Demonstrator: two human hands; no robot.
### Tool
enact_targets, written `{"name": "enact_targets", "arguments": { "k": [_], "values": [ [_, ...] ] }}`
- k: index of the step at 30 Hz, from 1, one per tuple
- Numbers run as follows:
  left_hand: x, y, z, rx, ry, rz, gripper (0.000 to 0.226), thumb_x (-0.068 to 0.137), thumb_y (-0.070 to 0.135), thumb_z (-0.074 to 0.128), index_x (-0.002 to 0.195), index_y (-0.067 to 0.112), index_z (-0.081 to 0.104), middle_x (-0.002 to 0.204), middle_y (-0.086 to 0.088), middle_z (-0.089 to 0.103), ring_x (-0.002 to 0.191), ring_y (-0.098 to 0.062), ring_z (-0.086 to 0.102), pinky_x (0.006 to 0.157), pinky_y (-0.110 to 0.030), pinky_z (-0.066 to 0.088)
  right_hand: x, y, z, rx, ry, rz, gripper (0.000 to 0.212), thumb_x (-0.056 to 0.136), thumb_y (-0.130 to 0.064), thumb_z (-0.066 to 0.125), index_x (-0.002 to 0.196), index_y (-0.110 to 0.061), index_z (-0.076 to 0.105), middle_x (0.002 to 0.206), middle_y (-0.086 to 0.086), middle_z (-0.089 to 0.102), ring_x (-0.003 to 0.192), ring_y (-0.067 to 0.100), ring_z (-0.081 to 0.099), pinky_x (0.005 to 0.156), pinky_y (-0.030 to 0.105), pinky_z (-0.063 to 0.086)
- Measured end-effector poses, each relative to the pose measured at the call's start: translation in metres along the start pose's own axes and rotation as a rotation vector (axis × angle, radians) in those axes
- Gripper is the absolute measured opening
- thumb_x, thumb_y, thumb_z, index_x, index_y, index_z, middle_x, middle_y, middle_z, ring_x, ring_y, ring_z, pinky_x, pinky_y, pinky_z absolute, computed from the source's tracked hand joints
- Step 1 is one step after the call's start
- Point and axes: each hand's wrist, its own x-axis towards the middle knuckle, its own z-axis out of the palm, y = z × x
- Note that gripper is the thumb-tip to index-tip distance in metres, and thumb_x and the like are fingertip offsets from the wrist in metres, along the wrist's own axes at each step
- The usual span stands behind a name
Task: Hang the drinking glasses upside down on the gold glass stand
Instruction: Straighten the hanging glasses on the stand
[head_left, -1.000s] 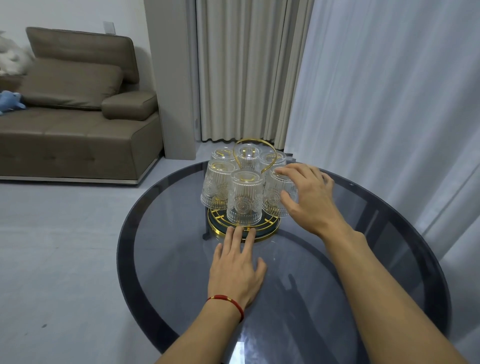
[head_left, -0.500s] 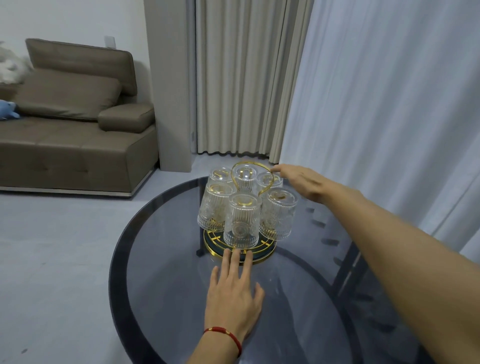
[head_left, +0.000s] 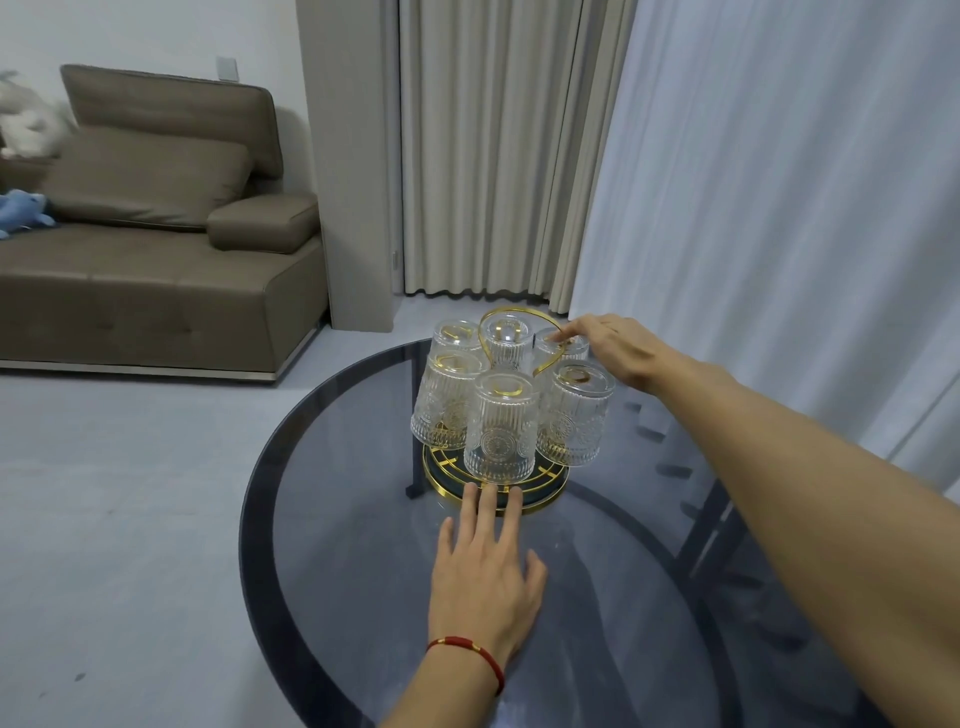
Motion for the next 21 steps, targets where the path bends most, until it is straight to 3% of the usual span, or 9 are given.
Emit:
{"name": "enact_targets", "arguments": {
  "k": [13,17,21],
  "values": [
    [0.001,-0.001,0.001,-0.002,-0.011,0.002,0.068,0.1,0.048,0.028,0.159,0.03,-0.001,0.17,-0.002,-0.003,0.153,-0.023,-0.013,0.125,-0.046,0.003,0.005,0.005,-0.003,0.039,-0.009,0.047,0.053,0.108,-0.041,0.027,0.14,-0.022,0.065,0.158,0.007,0.051,0.145,0.028,0.044,0.106,0.036,0.031],
    [0.002,-0.001,0.002,0.002,-0.01,0.0,0.069,0.1,0.048,0.028,0.159,0.03,-0.002,0.17,-0.003,-0.003,0.153,-0.023,-0.014,0.124,-0.046,0.002,0.004,-0.004,-0.007,0.271,0.029,0.087,0.073,0.095,-0.06,0.028,0.155,-0.024,0.048,0.15,0.001,0.061,0.149,0.025,0.04,0.105,0.038,0.028],
    [0.002,-0.002,0.002,-0.005,-0.017,-0.001,0.069,0.1,0.048,0.027,0.159,0.031,-0.003,0.17,-0.002,-0.004,0.153,-0.023,-0.014,0.124,-0.047,0.002,0.005,-0.005,-0.003,0.264,0.024,0.13,0.083,0.093,-0.068,0.026,0.161,-0.022,0.036,0.139,-0.004,0.07,0.151,0.025,0.037,0.116,0.049,0.025]
  ]
}}
